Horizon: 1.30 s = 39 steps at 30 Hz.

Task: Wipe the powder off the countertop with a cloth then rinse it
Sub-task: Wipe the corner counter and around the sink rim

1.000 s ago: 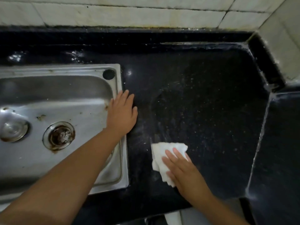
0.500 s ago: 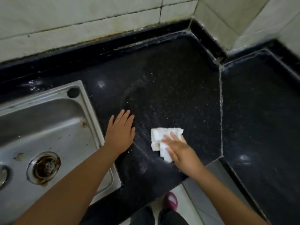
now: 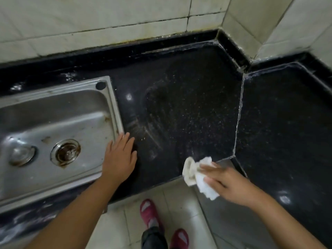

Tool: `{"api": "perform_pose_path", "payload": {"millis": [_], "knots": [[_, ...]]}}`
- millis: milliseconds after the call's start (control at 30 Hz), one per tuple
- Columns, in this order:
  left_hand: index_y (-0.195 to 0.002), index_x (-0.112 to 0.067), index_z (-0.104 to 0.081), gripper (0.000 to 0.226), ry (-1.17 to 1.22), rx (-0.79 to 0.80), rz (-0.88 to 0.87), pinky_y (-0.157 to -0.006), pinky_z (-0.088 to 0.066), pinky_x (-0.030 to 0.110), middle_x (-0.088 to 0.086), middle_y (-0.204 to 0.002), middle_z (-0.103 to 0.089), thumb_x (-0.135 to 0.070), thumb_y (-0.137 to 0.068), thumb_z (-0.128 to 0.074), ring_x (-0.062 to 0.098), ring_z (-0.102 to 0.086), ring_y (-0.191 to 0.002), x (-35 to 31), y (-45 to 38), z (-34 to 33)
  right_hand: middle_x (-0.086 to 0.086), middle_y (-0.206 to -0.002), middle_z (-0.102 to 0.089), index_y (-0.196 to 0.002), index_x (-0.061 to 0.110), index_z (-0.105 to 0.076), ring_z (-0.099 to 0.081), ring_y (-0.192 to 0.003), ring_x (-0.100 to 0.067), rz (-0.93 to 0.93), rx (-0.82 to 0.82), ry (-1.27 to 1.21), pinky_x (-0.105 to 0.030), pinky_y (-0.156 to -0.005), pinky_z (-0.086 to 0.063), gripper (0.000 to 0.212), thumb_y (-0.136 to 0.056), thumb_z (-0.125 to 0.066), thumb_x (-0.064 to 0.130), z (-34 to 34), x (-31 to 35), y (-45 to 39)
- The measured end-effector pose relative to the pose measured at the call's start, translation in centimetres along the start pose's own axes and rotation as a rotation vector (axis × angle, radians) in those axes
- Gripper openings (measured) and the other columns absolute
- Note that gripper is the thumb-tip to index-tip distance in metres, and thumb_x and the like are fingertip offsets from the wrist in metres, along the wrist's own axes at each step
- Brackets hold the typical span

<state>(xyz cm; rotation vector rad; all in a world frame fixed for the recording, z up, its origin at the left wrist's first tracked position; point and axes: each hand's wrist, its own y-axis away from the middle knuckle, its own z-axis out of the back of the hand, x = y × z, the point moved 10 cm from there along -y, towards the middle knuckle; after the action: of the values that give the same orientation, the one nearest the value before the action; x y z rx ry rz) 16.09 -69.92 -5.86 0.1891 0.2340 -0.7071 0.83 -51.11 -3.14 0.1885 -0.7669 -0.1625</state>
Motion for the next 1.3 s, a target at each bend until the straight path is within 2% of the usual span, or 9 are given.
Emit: {"api": "perform_pose_path", "payload": {"millis": [133,367,600,733,867,933,1033,1200,1300], "knots": [[-0.114,0.002,-0.059,0.051,-0.03,0.017,0.05,-0.092,-0.04,0.058,0.022,-0.123,-0.057,-0.028,-0.085,-0.031,0.041,-0.052,-0.116,1.6,3.2,-0.3,0.009,-0.126,-0.047,-0.125,0.007,-0.052,-0.029,-0.125,0.012,-0.045,-0.331,-0.077,0.006,-0.096,-0.021,0.074,-0.087,-0.029,0.067,1.8,0.0,1.6],[-0.117,-0.001,-0.057,0.046,-0.003,0.004,0.102,-0.1,-0.031,0.055,0.021,-0.133,-0.049,-0.024,-0.084,-0.035,0.038,-0.04,-0.127,2.4,4.8,-0.5,-0.001,-0.137,-0.037,-0.131,0.008,-0.045,-0.029,-0.129,-0.006,-0.022,-0.506,-0.198,0.004,-0.098,-0.016,0.041,-0.093,-0.045,0.024,4.1,2.1,-3.2],[-0.111,-0.001,-0.061,0.048,-0.031,0.052,0.115,-0.091,-0.04,0.057,0.021,-0.122,-0.058,-0.027,-0.083,-0.033,0.039,-0.052,-0.117,3.5,5.0,-1.0,-0.01,-0.151,-0.029,-0.141,0.017,-0.037,-0.017,-0.142,-0.02,-0.248,-0.301,-0.092,-0.022,-0.107,-0.017,0.04,-0.101,-0.03,0.02,1.0,1.1,-15.8],[-0.143,-0.016,-0.027,0.058,-0.074,0.114,0.22,-0.113,-0.007,0.044,0.003,-0.152,-0.02,-0.037,-0.092,-0.011,0.02,-0.011,-0.142,4.6,6.0,-2.8,0.002,-0.156,-0.013,-0.143,0.025,-0.03,0.0,-0.144,-0.026,-0.174,-0.099,0.277,-0.044,-0.113,-0.005,0.042,-0.102,-0.022,0.024,-5.0,4.1,-20.2],[-0.121,-0.008,-0.058,0.055,-0.089,0.143,0.213,-0.097,-0.035,0.055,0.012,-0.128,-0.056,-0.036,-0.086,-0.024,0.03,-0.051,-0.121,4.9,6.6,-4.0,-0.002,-0.156,-0.014,-0.141,0.024,-0.037,-0.004,-0.145,-0.024,0.009,0.04,0.319,-0.04,-0.114,-0.004,0.04,-0.102,-0.026,0.024,-9.2,6.2,-17.8],[-0.113,-0.006,-0.063,0.051,-0.133,0.136,0.218,-0.088,-0.041,0.057,0.013,-0.119,-0.062,-0.033,-0.085,-0.03,0.032,-0.058,-0.111,5.2,6.5,-3.6,-0.012,-0.143,-0.043,-0.126,0.015,-0.056,-0.035,-0.135,-0.033,0.224,0.012,0.375,-0.05,-0.107,-0.03,0.037,-0.095,-0.036,0.017,-9.7,7.4,-13.6],[-0.126,-0.006,-0.054,0.063,-0.097,0.109,0.205,-0.101,-0.029,0.053,0.014,-0.134,-0.051,-0.039,-0.086,-0.017,0.031,-0.045,-0.126,5.1,6.9,-3.2,-0.002,-0.103,-0.071,-0.104,0.027,-0.057,-0.068,-0.097,-0.023,0.307,-0.039,0.399,-0.032,-0.073,-0.057,0.036,-0.1,-0.021,0.021,-8.4,5.0,-6.1],[-0.145,-0.015,-0.021,0.089,-0.066,0.063,0.156,-0.113,0.002,0.043,0.005,-0.154,-0.013,-0.051,-0.071,0.014,0.02,-0.002,-0.143,3.6,6.6,-3.0,-0.003,-0.117,-0.059,-0.116,0.012,-0.061,-0.032,-0.13,0.003,0.031,-0.349,0.232,-0.007,-0.107,-0.015,0.053,-0.099,-0.021,0.044,-0.6,0.5,3.6],[-0.145,-0.013,-0.022,0.081,-0.054,0.049,0.117,-0.113,0.003,0.042,0.005,-0.155,-0.011,-0.051,-0.078,0.006,0.02,-0.001,-0.143,1.6,6.3,-2.6,-0.011,-0.105,-0.069,-0.099,0.001,-0.07,-0.054,-0.117,-0.016,-0.099,-0.301,0.309,-0.012,-0.112,-0.009,0.065,-0.101,-0.019,0.041,-2.0,-2.6,6.4]]}}
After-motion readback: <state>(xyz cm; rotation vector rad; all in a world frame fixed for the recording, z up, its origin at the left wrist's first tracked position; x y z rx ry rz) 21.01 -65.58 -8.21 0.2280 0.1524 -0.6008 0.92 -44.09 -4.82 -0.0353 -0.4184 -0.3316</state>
